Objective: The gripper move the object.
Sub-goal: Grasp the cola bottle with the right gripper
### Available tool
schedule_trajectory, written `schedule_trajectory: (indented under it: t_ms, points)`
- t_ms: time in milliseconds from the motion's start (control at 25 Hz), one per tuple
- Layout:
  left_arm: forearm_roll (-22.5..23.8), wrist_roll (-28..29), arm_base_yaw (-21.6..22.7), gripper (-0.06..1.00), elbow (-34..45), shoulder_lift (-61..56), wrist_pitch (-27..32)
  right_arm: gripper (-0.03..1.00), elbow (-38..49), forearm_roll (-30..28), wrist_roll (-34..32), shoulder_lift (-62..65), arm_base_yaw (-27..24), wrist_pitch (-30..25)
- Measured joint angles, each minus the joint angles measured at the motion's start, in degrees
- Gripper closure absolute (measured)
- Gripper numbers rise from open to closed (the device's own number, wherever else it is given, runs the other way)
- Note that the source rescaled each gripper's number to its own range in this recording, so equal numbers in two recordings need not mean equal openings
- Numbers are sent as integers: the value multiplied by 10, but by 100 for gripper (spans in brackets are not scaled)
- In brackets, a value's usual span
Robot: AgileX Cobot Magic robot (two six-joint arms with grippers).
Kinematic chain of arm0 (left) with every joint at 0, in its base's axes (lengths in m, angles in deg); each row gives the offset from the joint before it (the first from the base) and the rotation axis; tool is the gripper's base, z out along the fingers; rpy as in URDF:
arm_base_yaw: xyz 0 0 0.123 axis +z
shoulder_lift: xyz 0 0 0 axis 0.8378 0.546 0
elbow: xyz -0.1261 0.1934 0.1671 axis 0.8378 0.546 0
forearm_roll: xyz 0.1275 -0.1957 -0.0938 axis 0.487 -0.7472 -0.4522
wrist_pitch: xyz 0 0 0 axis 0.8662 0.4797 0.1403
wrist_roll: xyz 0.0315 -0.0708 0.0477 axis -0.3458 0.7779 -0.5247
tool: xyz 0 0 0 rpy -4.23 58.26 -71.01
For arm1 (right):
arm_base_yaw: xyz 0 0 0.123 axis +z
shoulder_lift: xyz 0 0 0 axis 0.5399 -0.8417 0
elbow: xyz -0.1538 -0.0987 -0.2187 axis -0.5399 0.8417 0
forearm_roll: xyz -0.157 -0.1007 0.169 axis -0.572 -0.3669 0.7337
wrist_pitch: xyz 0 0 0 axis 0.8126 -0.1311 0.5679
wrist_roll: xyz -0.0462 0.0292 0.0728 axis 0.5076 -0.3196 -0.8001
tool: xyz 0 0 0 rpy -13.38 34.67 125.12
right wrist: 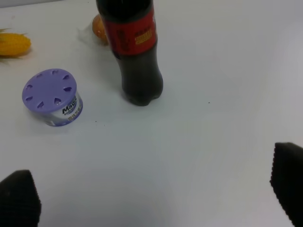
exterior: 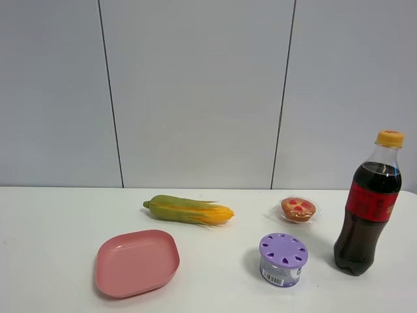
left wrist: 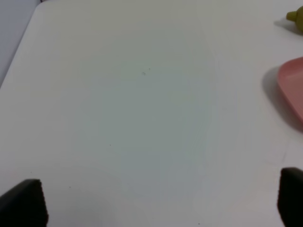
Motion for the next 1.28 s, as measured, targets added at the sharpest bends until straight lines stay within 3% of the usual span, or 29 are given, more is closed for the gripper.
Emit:
schedule_trajectory:
  t_ms: [1280]
  points:
    - [0, 0, 0, -6, 0, 0, 0, -3, 0, 0, 0, 0, 0, 0]
